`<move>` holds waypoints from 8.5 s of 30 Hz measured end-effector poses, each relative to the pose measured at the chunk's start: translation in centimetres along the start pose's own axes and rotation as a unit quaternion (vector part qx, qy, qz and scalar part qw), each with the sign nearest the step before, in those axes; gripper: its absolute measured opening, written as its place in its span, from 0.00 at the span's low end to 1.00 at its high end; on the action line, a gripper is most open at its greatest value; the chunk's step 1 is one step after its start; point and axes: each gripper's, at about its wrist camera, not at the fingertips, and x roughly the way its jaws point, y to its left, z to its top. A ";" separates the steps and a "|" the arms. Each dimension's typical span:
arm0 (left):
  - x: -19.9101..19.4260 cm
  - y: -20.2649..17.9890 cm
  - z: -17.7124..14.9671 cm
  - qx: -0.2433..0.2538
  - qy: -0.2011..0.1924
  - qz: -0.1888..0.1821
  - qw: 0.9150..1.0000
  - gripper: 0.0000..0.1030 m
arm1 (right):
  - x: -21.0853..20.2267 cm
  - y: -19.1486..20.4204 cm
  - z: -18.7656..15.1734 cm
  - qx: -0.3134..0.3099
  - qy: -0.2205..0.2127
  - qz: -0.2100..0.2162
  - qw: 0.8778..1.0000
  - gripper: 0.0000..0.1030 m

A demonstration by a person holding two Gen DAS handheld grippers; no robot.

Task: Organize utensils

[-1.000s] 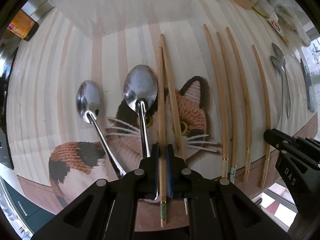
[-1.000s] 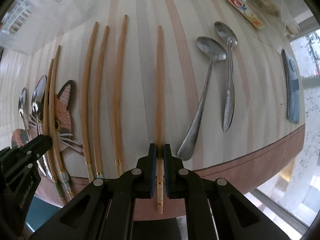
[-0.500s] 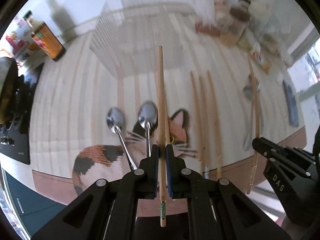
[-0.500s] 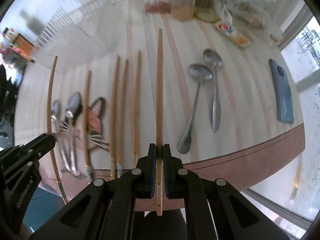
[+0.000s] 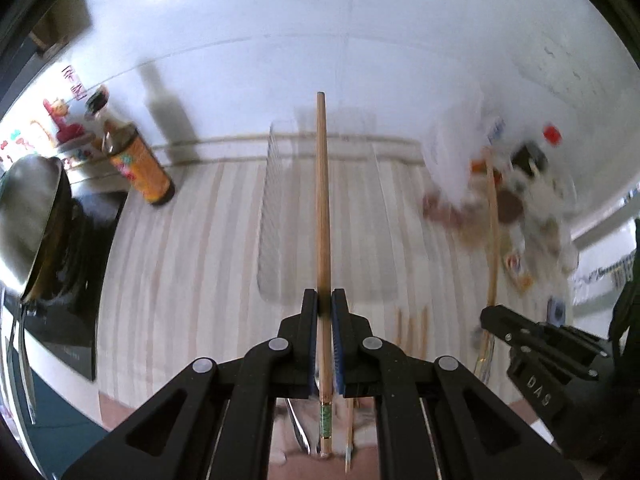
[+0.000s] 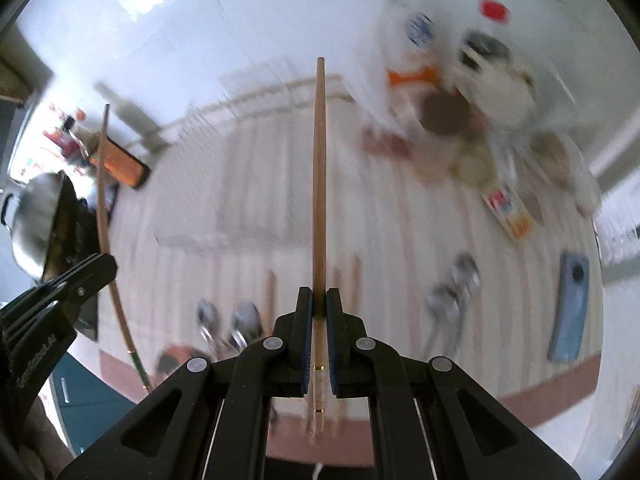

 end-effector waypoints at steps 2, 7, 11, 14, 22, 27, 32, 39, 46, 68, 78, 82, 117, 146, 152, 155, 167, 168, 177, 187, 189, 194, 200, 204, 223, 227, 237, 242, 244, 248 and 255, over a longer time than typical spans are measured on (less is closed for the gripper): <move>1.1 1.2 2.6 -0.012 0.010 -0.012 1.000 0.04 | 0.7 1.1 2.3 0.004 0.005 0.008 1.000 0.06; 5.1 3.7 7.5 -0.034 0.051 -0.044 0.997 0.04 | 5.0 3.4 8.6 0.015 0.026 0.018 0.999 0.06; 9.4 4.8 10.0 -0.043 0.091 -0.067 0.993 0.04 | 8.1 5.0 11.4 0.020 0.046 0.014 0.999 0.06; 11.8 5.1 10.9 -0.038 0.111 -0.071 0.991 0.04 | 10.7 5.7 12.9 0.020 0.063 0.008 0.998 0.06; 13.8 5.6 11.2 -0.025 0.125 -0.054 0.990 0.08 | 15.3 6.0 13.3 0.014 0.113 0.011 0.993 0.12; 11.6 6.0 10.0 -0.017 0.082 0.003 0.996 0.34 | 13.4 5.0 12.4 0.009 0.079 -0.007 0.997 0.38; 8.2 6.7 7.5 -0.028 0.010 0.069 0.997 0.75 | 9.9 3.1 10.6 0.009 0.032 -0.032 0.999 0.51; 5.8 6.9 3.1 -0.044 -0.055 0.125 0.990 1.00 | 5.6 -0.2 5.9 0.003 -0.038 -0.046 0.998 0.63; 7.5 5.4 -2.1 -0.038 -0.019 0.169 0.985 1.00 | 10.0 -3.8 -1.4 0.031 0.053 -0.031 0.998 0.58; 14.3 -4.4 -14.9 0.064 0.202 0.036 0.977 0.48 | 14.7 -9.6 -9.9 0.014 0.150 -0.061 0.987 0.07; 16.5 -6.6 -16.0 0.094 0.223 0.037 0.970 0.29 | 13.8 -11.3 -9.9 0.024 0.154 -0.048 0.987 0.07; 17.2 -6.8 -16.5 0.089 0.228 0.038 0.969 0.21 | 13.7 -12.0 -11.5 0.023 0.159 -0.046 0.986 0.07; 17.4 -6.2 -15.7 0.082 0.229 0.008 0.970 0.06 | 14.2 -7.5 -13.0 -0.028 0.166 -0.096 0.981 0.07; 2.2 -6.8 -1.2 0.051 0.034 -0.068 0.996 0.04 | 1.2 -6.9 -2.5 0.030 0.021 0.001 0.999 0.06; 3.9 -2.0 4.8 -0.021 0.044 -0.076 0.996 0.04 | 1.0 -2.9 5.1 0.015 -0.002 0.060 0.998 0.06; 6.0 -0.5 7.2 -0.042 0.058 -0.071 0.995 0.04 | 2.4 -0.7 9.1 0.012 0.005 0.081 0.997 0.07; 12.8 2.5 11.1 -0.056 0.114 -0.041 0.991 0.06 | 11.2 5.0 16.0 -0.012 0.076 0.063 0.995 0.07; 12.8 2.6 11.1 -0.056 0.114 -0.039 0.991 0.06 | 11.9 5.1 16.1 -0.014 0.085 0.057 0.995 0.08; 9.4 4.0 9.2 -0.040 0.059 0.030 0.997 0.33 | 10.2 2.6 14.2 0.003 0.069 0.043 0.997 0.36; 6.7 5.3 3.1 -0.066 -0.021 0.085 0.994 1.00 | 6.1 -3.2 6.3 0.031 0.019 0.006 0.999 0.52; 7.3 5.1 1.4 -0.062 -0.016 0.107 0.992 1.00 | 6.9 -4.1 3.4 0.045 0.034 0.006 0.998 0.52; 9.1 5.2 -4.0 -0.060 0.028 0.143 0.987 1.00 | 11.8 -5.0 -3.3 0.079 0.113 0.031 0.990 0.52; 10.4 4.5 -7.9 -0.026 0.053 0.177 0.982 1.00 | 15.8 -4.2 -8.4 0.085 0.156 0.037 0.983 0.38; 9.6 3.6 -8.7 0.004 0.038 0.198 0.979 1.00 | 15.8 -3.8 -9.8 0.074 0.141 0.022 0.987 0.10; 18.5 -10.2 -12.2 0.115 0.193 0.027 0.974 0.40 | 12.7 -13.6 -10.3 0.097 0.139 -0.017 0.985 0.04; 18.8 -9.3 -11.6 0.086 0.200 0.009 0.976 0.08 | 12.4 -15.3 -10.4 0.100 0.140 -0.015 0.985 0.05; 19.2 -5.3 -10.8 0.018 0.203 0.023 0.979 0.06 | 13.3 -11.1 -8.9 0.039 0.136 -0.020 0.990 0.06; 19.2 -5.2 -10.8 0.027 0.202 0.022 0.979 0.07 | 13.4 -10.9 -8.4 0.013 0.174 -0.017 0.985 0.08; 19.0 -5.8 -11.0 0.024 0.204 0.020 0.979 0.07 | 13.3 -11.1 -9.3 0.001 0.192 -0.024 0.981 0.08; 18.2 -6.0 -12.7 0.035 0.204 0.024 0.978 0.08 | 12.8 -10.9 -11.1 -0.013 0.175 -0.039 0.984 0.08; 18.1 -6.5 -13.7 0.035 0.200 0.029 0.979 0.08 | 12.5 -10.5 -12.4 0.001 0.163 -0.034 0.986 0.07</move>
